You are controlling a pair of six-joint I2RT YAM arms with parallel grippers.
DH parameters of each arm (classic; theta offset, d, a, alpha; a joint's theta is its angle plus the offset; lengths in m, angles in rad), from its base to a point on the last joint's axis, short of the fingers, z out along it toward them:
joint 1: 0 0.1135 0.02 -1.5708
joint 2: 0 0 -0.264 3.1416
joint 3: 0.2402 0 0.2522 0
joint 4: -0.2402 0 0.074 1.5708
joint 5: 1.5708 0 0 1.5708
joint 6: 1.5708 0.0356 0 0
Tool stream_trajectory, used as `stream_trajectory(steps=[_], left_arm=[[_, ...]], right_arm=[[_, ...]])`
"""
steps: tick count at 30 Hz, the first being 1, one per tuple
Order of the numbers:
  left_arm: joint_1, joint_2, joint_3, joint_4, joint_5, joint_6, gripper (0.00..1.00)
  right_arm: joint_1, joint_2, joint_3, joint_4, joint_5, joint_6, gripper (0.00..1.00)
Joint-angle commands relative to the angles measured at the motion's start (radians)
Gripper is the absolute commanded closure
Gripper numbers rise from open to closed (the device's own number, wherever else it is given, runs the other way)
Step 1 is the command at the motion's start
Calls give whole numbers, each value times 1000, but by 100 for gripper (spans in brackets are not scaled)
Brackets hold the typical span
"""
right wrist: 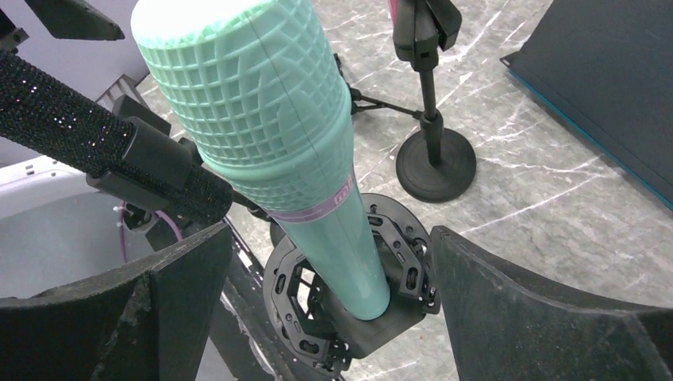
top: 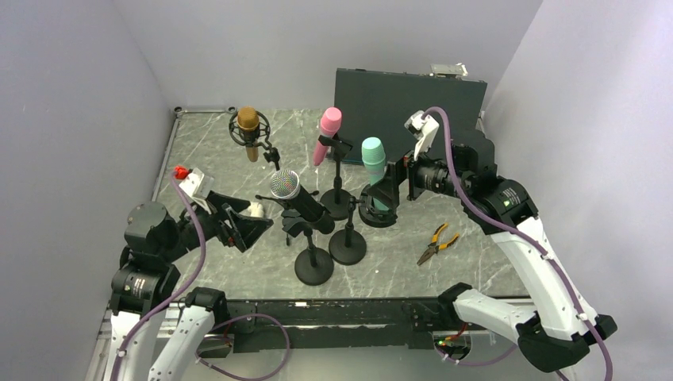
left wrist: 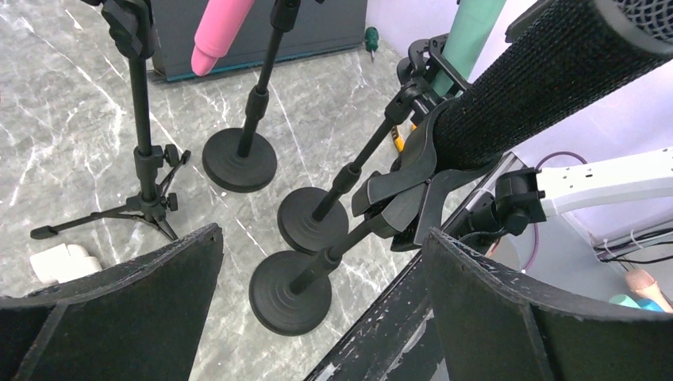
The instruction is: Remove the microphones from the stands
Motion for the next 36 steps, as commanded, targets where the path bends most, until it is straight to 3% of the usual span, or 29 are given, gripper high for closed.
stream_trajectory(steps=[1,12,22,36], left_arm=[[-2,-13,-10,43,47,15,1],[-2,-30,-1,30,36,17,1],[-3,-35,-17,43,22,11,1],[-1,-38,-15,10,-20,38,1]], right_arm=[[31,-11,-22,97,27,-12,5],[86,-10,-58,151,131,-62,32],[97,-33,-17,198,173,-63,64],[96,17,194,163,251,-80,79]])
